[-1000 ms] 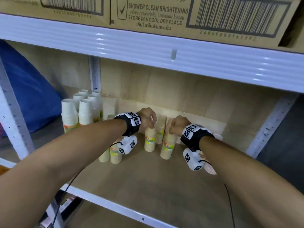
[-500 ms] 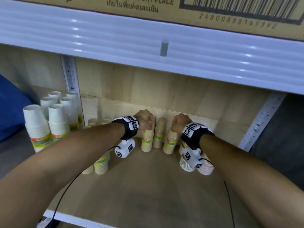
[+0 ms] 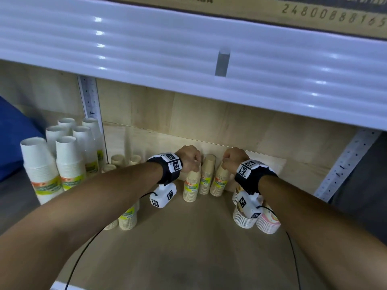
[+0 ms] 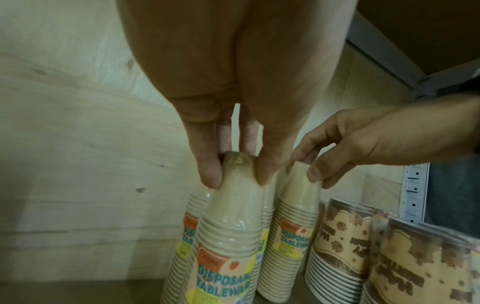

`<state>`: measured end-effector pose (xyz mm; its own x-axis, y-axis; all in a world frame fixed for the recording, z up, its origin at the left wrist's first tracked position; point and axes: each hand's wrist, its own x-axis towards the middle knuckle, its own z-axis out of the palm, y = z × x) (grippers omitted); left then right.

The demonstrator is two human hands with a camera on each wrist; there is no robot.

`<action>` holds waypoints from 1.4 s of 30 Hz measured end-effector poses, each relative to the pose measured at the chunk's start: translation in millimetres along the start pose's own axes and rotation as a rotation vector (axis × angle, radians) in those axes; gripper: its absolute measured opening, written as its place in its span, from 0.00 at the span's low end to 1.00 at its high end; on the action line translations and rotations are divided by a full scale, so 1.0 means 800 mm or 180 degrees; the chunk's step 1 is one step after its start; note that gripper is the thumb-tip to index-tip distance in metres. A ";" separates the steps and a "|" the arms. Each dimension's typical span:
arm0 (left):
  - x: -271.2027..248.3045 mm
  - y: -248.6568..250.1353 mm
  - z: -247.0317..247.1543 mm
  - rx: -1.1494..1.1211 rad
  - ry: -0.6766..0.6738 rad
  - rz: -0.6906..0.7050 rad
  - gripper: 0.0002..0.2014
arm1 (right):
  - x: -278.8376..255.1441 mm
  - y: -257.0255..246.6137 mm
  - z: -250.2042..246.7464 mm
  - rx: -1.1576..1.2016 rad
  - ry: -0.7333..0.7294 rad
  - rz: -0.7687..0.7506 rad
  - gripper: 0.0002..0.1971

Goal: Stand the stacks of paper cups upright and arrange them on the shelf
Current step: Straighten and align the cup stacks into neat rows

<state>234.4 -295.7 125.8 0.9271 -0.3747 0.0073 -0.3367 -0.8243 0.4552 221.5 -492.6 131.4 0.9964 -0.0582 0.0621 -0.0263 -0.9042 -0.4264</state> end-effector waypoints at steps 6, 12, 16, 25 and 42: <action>0.002 -0.004 0.000 -0.0013 -0.0006 -0.0033 0.07 | 0.014 0.003 0.012 -0.0006 -0.0039 -0.0046 0.09; 0.004 -0.003 0.000 0.0010 -0.0025 -0.0050 0.09 | 0.017 0.005 0.011 -0.0066 0.0056 -0.0016 0.16; 0.001 -0.003 0.000 0.0009 -0.0013 -0.0075 0.13 | 0.010 0.006 0.003 -0.0005 0.0156 0.0020 0.18; -0.021 -0.001 -0.028 0.0027 0.0018 -0.0173 0.23 | -0.012 -0.012 -0.017 -0.0121 0.0215 -0.0102 0.19; -0.164 -0.063 -0.132 0.0377 0.0390 -0.0885 0.17 | -0.078 -0.192 0.034 0.0047 0.0048 -0.0995 0.16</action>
<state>146.9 -160.1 196.0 0.9967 -0.0802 0.0075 -0.0778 -0.9343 0.3479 165.3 -338.5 168.9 0.9547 0.2153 0.2056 0.2824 -0.8731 -0.3975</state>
